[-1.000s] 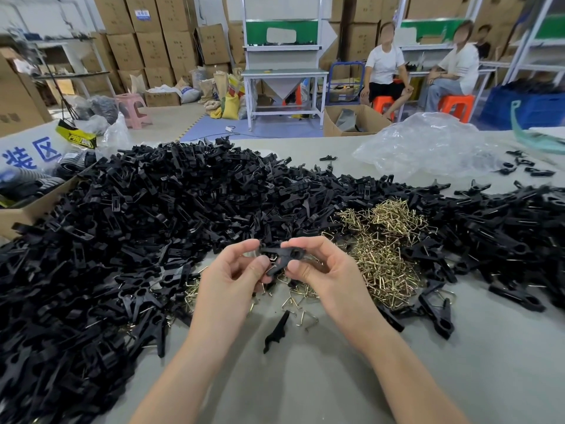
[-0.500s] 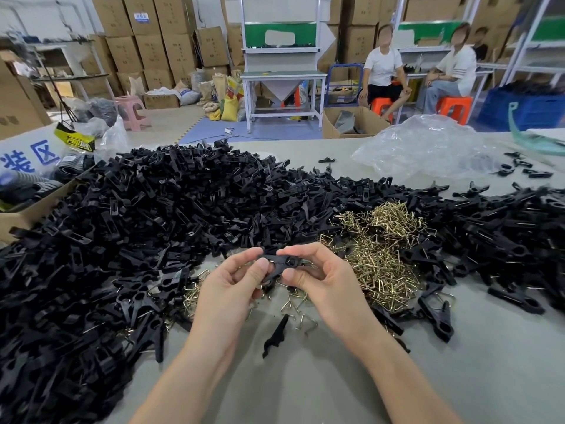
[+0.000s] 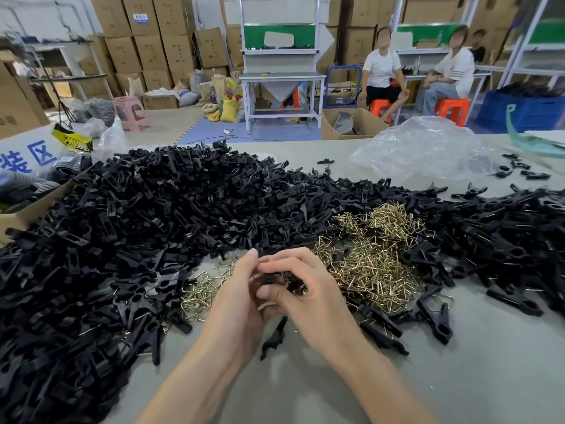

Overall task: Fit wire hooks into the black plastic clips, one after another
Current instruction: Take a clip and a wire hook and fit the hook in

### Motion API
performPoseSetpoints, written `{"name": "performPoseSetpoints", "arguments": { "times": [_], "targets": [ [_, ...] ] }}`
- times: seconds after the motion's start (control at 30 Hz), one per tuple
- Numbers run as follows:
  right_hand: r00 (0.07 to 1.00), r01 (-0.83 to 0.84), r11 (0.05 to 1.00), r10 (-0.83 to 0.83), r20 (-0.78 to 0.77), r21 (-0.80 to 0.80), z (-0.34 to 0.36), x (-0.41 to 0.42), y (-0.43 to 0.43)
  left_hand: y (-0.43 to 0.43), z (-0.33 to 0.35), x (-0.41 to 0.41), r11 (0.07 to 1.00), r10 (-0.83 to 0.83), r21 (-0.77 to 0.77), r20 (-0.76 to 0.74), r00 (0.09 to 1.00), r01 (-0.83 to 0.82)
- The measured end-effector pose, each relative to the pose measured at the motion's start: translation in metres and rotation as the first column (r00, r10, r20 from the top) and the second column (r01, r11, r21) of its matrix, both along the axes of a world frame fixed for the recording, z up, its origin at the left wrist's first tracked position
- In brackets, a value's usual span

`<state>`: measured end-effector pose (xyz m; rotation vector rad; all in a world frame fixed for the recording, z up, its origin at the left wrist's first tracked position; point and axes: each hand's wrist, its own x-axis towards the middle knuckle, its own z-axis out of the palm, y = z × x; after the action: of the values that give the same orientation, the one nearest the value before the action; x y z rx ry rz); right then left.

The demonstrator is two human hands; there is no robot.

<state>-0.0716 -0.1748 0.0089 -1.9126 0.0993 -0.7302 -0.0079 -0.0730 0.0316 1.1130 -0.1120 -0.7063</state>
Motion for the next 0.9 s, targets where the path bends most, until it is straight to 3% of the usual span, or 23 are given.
{"name": "performPoseSetpoints", "arguments": {
  "times": [0.17,0.7,0.9],
  "targets": [
    [0.999,0.006,0.976,-0.015,-0.04,-0.216,-0.0046,-0.0005,0.0061,0.0002,0.0018,-0.0057,0.999,-0.045,-0.015,-0.021,0.999,0.044],
    [0.994,-0.026,0.973,0.002,-0.106,-0.229,-0.0044,-0.0054,0.0034,-0.0025,-0.004,-0.0053,0.997,-0.033,0.077,0.176,0.984,0.02],
    [0.997,0.083,0.93,-0.079,0.026,-0.359,-0.0028,-0.0031,0.0034,0.0026,-0.0065,0.0015,0.997,0.011,0.07,0.205,0.979,-0.026]
  ]
}}
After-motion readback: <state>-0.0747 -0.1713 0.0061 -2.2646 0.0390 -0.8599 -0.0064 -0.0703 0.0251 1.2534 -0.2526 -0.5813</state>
